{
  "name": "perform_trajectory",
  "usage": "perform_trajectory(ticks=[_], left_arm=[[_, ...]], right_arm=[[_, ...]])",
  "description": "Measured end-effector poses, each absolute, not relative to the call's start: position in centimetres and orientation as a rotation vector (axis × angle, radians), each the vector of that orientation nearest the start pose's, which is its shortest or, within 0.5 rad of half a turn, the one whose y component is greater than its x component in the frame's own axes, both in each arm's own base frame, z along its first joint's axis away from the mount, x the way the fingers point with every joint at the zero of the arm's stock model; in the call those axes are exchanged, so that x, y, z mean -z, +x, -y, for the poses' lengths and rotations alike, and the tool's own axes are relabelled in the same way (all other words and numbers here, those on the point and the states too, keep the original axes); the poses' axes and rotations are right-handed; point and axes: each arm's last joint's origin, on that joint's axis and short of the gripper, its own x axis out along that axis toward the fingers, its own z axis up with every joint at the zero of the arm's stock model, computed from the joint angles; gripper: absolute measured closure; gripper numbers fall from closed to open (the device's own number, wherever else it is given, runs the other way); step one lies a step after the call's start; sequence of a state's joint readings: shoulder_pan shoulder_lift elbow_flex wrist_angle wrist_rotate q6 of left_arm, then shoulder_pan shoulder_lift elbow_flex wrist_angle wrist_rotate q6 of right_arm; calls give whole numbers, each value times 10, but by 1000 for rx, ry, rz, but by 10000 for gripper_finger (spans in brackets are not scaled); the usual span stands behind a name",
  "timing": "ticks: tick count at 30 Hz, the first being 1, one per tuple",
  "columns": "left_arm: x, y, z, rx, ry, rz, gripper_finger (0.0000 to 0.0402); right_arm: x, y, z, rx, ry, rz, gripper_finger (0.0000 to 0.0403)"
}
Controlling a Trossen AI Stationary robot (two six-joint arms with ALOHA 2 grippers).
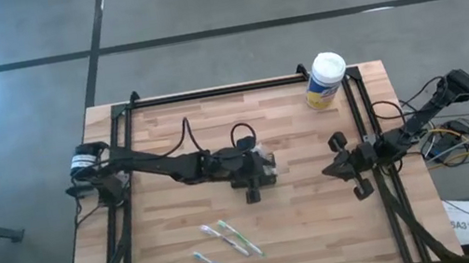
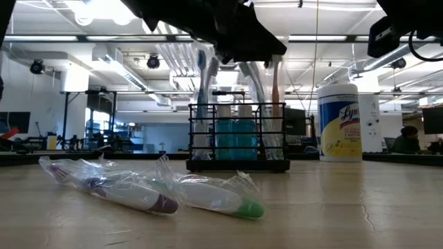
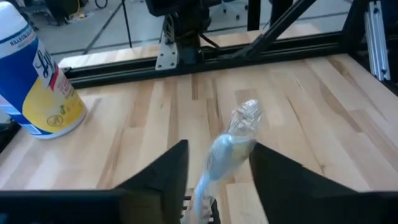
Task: Pick & Place toothbrushing station
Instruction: Put the orange toothbrush into the black wire organizer, then put the green toothbrush into the black wire organizer
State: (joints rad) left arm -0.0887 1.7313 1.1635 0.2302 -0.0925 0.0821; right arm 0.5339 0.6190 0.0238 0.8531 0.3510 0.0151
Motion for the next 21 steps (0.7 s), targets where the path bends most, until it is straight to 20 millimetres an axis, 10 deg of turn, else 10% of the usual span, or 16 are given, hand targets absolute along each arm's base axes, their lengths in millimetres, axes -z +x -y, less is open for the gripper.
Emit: perform_trajectory(ticks=[7,12,21], left_arm=[[-268,391,33,15,137,-331,152],[-324,373,40,38,189,-317,126],[-427,273,58,110,196,-358,165]], right_arm=[[-193,120,-59,-184,126,231,394],[-193,120,-59,-182,110,229,394],[-192,120,-59,-181,95,225,394]])
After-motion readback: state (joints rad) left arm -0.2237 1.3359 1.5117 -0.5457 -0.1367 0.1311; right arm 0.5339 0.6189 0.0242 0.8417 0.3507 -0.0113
